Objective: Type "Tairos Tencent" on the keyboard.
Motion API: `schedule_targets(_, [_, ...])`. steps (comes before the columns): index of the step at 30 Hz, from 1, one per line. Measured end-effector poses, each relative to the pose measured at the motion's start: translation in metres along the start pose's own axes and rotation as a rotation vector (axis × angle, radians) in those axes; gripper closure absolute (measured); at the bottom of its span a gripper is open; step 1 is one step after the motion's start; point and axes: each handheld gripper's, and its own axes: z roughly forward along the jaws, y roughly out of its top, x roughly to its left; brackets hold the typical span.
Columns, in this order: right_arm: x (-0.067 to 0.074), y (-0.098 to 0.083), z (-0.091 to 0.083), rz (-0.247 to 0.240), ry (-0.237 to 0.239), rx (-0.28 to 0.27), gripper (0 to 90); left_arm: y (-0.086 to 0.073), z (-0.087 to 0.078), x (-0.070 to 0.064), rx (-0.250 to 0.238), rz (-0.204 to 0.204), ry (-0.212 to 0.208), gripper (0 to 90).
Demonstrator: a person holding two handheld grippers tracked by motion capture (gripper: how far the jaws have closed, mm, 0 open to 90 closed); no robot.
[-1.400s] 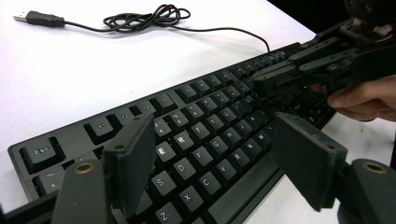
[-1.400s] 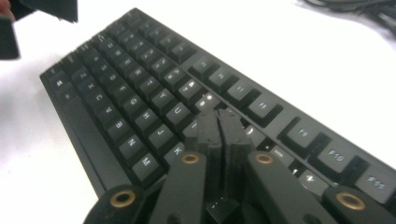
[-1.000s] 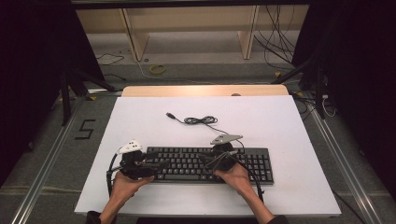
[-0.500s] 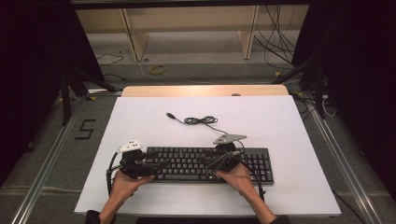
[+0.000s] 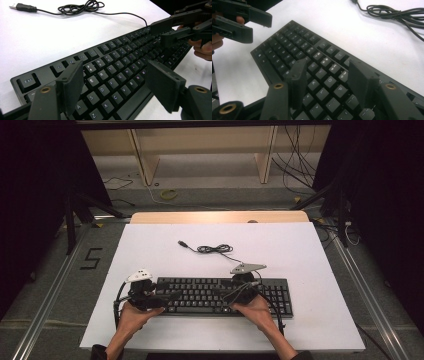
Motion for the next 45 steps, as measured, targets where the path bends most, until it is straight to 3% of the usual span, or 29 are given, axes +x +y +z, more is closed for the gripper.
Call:
schedule_targets(17, [0.000,-0.004,-0.011,0.003,-0.009,-0.024,44.1,0.003,0.005,0.002,0.044,-0.005,-0.001,32.0])
schedule_targets(22, [0.001,-0.004,-0.014,-0.001,-0.006,-0.036,42.7,0.003,0.007,0.004,0.069,-0.003,0.016,33.0])
schedule_targets(26, [0.002,-0.007,-0.017,-0.007,-0.006,-0.039,41.2,0.003,0.010,0.005,0.095,-0.003,0.030,38.0])
schedule_targets(36, [0.007,-0.009,-0.019,-0.018,0.000,-0.051,40.4,0.003,0.014,0.006,0.157,0.052,0.085,59.5])
schedule_targets(45, [0.010,-0.012,-0.020,-0.024,0.005,-0.050,40.4,0.004,0.018,0.004,0.216,0.070,0.093,76.1])
